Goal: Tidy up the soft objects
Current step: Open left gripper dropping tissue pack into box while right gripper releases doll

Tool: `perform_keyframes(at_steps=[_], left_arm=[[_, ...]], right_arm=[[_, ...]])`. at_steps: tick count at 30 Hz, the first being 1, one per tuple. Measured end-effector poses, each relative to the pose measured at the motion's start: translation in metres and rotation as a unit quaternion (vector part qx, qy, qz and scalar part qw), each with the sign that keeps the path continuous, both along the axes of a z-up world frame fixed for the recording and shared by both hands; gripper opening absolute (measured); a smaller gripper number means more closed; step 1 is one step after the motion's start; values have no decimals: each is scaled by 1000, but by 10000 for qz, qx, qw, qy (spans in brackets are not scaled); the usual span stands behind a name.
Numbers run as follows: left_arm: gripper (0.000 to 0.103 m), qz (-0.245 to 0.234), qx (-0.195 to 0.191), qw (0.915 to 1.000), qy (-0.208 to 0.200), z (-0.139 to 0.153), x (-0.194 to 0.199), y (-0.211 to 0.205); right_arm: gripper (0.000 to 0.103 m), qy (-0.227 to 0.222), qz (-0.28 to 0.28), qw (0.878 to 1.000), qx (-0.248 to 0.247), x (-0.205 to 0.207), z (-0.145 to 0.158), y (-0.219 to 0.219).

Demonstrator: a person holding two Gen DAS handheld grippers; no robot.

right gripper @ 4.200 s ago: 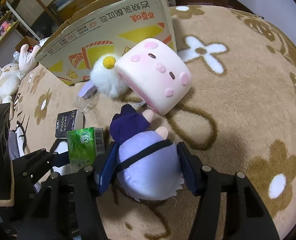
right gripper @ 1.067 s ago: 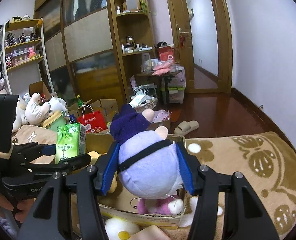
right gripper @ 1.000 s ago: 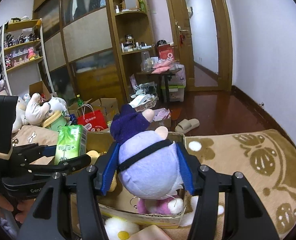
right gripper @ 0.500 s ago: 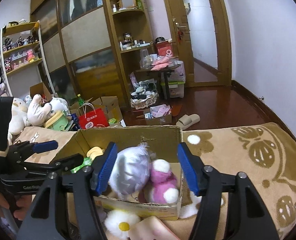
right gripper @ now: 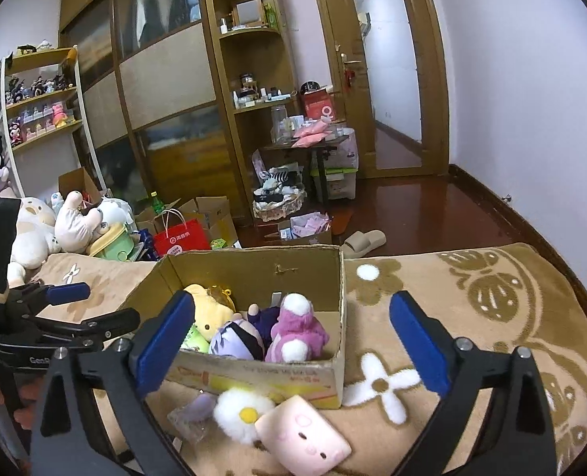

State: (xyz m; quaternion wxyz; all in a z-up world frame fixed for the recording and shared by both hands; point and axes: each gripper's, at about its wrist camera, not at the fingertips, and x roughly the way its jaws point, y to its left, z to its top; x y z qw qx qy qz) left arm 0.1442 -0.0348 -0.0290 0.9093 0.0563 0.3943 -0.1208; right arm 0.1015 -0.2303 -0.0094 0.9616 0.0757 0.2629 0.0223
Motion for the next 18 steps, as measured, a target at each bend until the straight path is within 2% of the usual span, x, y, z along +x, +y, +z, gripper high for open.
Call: perform_keyframes(at_steps=[5,11,18], left_arm=[[98,73,50,10000,28,4,-16,4],[98,102,-70,9995,299,2,-31,7],[98,52,-37,9995,312,3,-51,6]], right_arm=[[103,54,27,10000,-65,-15,3,4],[103,121,1,9996,-237,-32,5,5],[103,121,-99,9997,-204,-51,10,0]])
